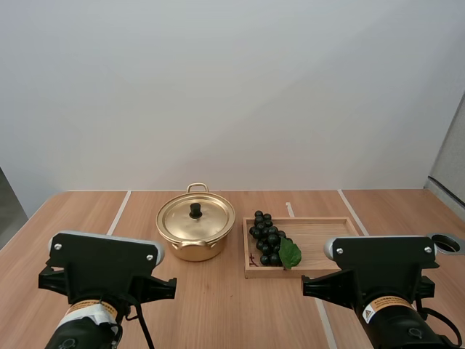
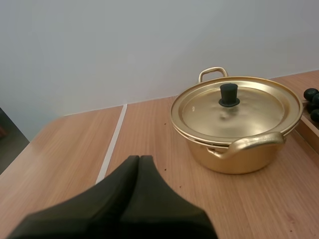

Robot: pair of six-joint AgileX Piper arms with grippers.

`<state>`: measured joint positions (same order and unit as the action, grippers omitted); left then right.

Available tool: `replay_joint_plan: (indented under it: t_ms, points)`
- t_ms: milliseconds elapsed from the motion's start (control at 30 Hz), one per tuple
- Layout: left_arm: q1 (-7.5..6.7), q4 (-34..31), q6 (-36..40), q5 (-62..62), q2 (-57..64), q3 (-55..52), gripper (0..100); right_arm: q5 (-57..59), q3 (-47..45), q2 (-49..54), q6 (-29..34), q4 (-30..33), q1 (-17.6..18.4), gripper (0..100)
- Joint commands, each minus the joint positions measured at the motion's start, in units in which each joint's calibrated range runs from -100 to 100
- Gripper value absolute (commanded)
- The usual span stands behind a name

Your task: Open the pot, put the pineapple inside, and close it

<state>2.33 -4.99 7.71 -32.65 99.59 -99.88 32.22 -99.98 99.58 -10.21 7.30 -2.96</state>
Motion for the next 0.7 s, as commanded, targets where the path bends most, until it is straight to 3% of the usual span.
replay_joint_plan:
  t_ms: [0, 667]
  points:
    - [-0.31, -0.02, 1.53, 0.04, 0.41, -0.12, 0, -0.01, -0.02, 0.42, -0.16, -0.23, -0.22, 0]
    - [-0.31, -0.02, 4.63, 2.55, 0.41, -0.12, 0, -0.57, -0.02, 0.42, -0.18, -0.23, -0.22, 0]
